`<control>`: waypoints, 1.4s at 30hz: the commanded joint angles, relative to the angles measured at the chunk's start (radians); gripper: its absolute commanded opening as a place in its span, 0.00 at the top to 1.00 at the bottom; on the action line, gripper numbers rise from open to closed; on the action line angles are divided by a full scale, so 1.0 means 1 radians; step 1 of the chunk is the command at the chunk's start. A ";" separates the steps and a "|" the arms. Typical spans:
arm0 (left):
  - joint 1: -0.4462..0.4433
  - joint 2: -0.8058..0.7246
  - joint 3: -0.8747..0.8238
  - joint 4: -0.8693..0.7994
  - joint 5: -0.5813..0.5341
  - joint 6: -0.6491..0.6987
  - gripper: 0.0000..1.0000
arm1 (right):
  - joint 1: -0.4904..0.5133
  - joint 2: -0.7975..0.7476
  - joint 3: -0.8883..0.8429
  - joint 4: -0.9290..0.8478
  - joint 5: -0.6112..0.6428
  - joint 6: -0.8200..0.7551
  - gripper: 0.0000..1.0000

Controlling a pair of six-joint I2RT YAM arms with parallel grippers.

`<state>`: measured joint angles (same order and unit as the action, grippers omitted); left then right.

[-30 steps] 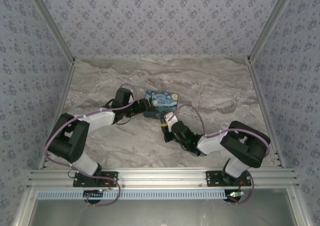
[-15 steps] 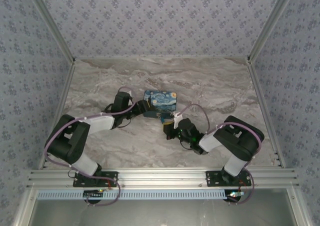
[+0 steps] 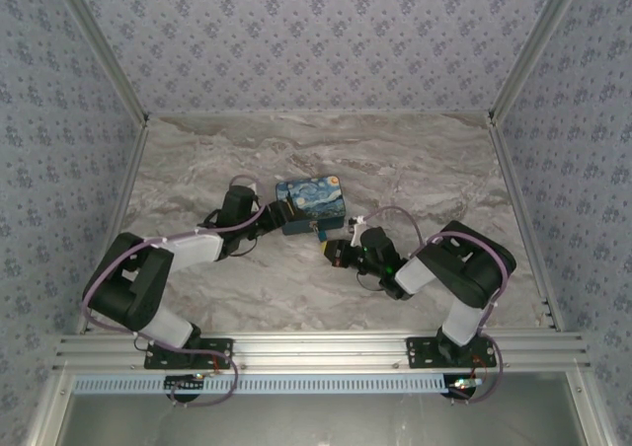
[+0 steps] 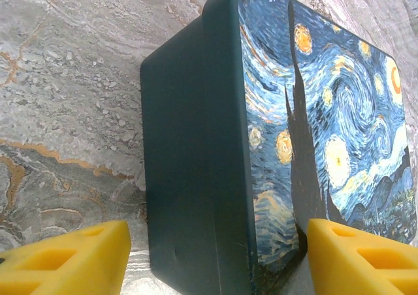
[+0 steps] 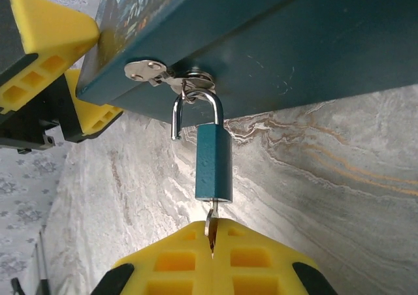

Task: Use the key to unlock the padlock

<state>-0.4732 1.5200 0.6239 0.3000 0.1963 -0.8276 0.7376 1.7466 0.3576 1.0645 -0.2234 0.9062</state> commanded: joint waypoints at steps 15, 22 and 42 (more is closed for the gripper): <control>-0.005 -0.008 -0.052 -0.171 -0.057 0.011 0.30 | -0.055 -0.008 -0.077 -0.089 0.045 0.107 0.68; -0.011 -0.023 -0.059 -0.179 -0.060 0.009 0.30 | -0.068 -0.155 -0.093 -0.194 0.046 -0.037 0.49; -0.118 -0.093 -0.107 -0.193 -0.111 -0.046 0.31 | -0.225 -0.218 0.067 -0.292 -0.247 -0.269 0.07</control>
<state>-0.5716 1.4200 0.5594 0.2565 0.1032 -0.8692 0.5259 1.4940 0.3809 0.7456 -0.4072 0.6632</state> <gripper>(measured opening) 0.686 0.933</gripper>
